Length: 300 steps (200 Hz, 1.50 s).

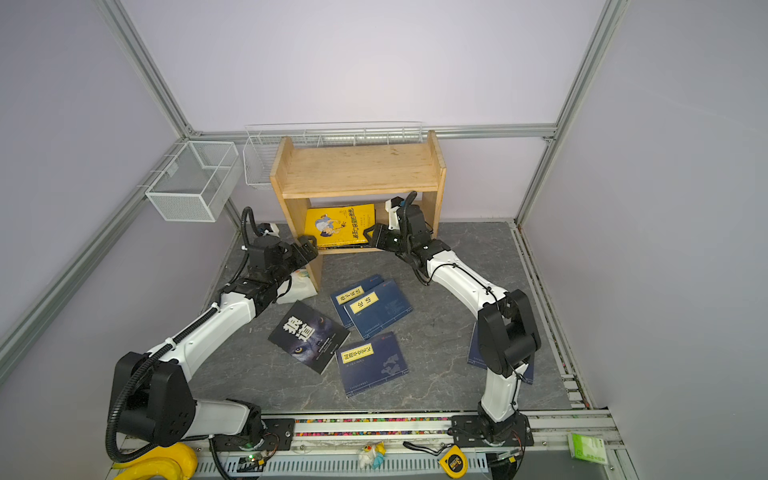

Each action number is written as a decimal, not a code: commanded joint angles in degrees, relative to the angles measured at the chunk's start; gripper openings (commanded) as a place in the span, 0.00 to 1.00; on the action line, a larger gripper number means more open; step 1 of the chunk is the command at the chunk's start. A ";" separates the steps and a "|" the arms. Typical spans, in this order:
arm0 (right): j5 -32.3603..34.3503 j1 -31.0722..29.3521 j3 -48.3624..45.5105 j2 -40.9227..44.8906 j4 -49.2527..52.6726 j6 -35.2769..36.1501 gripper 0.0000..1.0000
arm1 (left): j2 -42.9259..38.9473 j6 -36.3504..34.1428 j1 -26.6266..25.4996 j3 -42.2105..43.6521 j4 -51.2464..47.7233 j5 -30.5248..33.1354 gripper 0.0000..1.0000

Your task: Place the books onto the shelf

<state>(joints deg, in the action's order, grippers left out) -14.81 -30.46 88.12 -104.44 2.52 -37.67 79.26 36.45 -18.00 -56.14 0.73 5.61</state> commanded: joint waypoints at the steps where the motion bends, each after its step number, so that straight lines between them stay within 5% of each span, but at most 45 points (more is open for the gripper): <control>1: 5.38 -0.30 1.58 2.73 6.63 5.59 0.46 | 0.36 0.86 0.31 1.28 -0.03 1.49 1.00; 57: 8.91 -0.41 2.15 3.47 8.83 7.17 0.44 | -0.24 1.51 0.27 0.63 0.88 0.41 1.00; 93: 6.14 -0.47 1.84 3.38 6.83 7.36 0.40 | -3.57 -1.02 0.27 3.13 8.24 -7.83 1.00; 163: 0.59 -1.45 -5.20 14.87 7.21 10.46 0.58 | -25.13 -2.66 0.25 12.97 3.43 -22.88 1.00; 214: -0.76 -9.12 -20.65 23.31 8.24 11.68 0.67 | -42.41 9.98 0.25 22.65 -24.48 -7.43 1.00; 263: 6.28 -18.05 -26.24 17.73 4.85 11.65 0.71 | -49.36 20.92 0.25 36.50 -26.92 -7.59 0.97; 300: 4.40 -20.85 -22.56 6.85 -1.30 14.06 0.72 | -53.19 25.16 0.25 42.49 -28.30 -5.86 0.97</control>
<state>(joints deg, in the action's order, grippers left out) -10.31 -50.17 62.74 -91.77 6.81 -26.41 28.67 56.47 -18.00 -15.84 -25.15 -2.96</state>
